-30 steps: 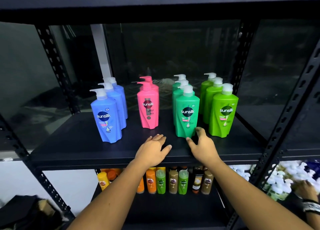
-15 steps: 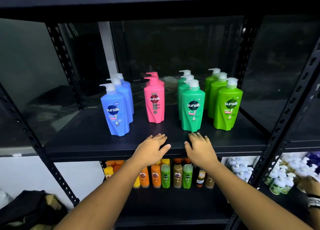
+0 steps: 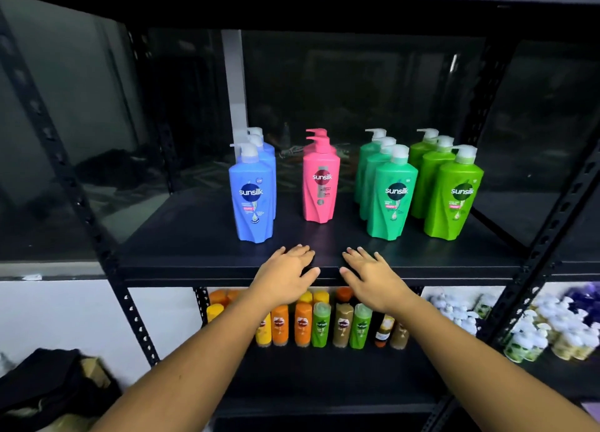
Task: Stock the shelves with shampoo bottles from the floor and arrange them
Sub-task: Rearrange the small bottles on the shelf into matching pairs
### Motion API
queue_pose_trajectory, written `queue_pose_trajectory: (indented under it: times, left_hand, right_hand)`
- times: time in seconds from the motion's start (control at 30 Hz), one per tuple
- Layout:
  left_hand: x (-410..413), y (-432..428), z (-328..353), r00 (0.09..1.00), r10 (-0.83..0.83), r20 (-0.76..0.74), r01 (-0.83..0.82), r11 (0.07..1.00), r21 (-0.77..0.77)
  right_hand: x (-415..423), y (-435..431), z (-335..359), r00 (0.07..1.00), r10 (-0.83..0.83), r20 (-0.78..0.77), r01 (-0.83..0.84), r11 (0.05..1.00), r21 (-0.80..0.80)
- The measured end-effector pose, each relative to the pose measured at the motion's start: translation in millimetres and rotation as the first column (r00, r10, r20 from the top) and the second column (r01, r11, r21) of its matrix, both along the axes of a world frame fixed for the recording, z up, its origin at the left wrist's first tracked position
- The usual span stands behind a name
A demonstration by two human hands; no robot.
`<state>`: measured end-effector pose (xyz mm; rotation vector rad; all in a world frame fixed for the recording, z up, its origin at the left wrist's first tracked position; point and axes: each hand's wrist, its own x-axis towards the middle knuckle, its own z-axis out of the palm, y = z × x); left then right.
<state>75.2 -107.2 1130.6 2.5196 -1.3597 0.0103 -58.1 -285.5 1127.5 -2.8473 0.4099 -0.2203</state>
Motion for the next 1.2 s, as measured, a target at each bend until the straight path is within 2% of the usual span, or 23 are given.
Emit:
queue_pose_trajectory:
  times: [0.13, 0.23, 0.3, 0.5, 0.67, 0.83, 1.0, 1.2]
  left_hand:
    - [-10.6, 16.8, -0.8, 0.996, -0.037, 0.084, 0.036, 0.999, 0.016]
    - [-27.2, 36.0, -4.7, 0.979, -0.075, 0.192, 0.085, 0.995, -0.047]
    - [-36.6, 46.6, -6.6, 0.974, -0.09, 0.209, 0.112, 0.989, -0.094]
    - [-45.9, 61.5, -33.3, 0.995, -0.077, 0.056, 0.08, 0.996, -0.049]
    - [-51.2, 66.2, -81.3, 0.989, -0.054, -0.135, 0.066, 0.994, 0.09]
    - [-57.2, 69.5, -132.1, 0.954, -0.002, -0.3, 0.069, 0.974, 0.216]
    - [-57.0, 64.4, -164.3, 0.928, 0.062, -0.367, 0.05, 0.957, 0.287]
    - [-46.2, 32.5, -218.7, 0.917, 0.108, -0.384, 0.013, 0.955, 0.297]
  right_hand:
    - [-8.2, 14.7, -3.0, 0.999, 0.022, 0.023, -0.023, 0.999, 0.034]
    - [-21.9, 25.9, -3.9, 0.994, 0.06, 0.087, -0.064, 0.997, 0.051]
    - [-32.5, 29.0, -4.6, 0.988, 0.078, 0.13, -0.084, 0.996, 0.041]
    - [-60.0, 41.1, -20.3, 0.992, 0.079, 0.101, -0.087, 0.993, 0.075]
    - [-71.4, 48.2, -76.7, 0.992, 0.058, -0.108, -0.04, 0.985, 0.166]
    - [-78.0, 48.1, -125.0, 0.952, 0.003, -0.305, 0.053, 0.983, 0.174]
    - [-77.3, 33.7, -161.8, 0.914, -0.003, -0.405, 0.093, 0.975, 0.202]
    - [-71.6, -1.2, -221.9, 0.93, -0.03, -0.367, 0.098, 0.981, 0.169]
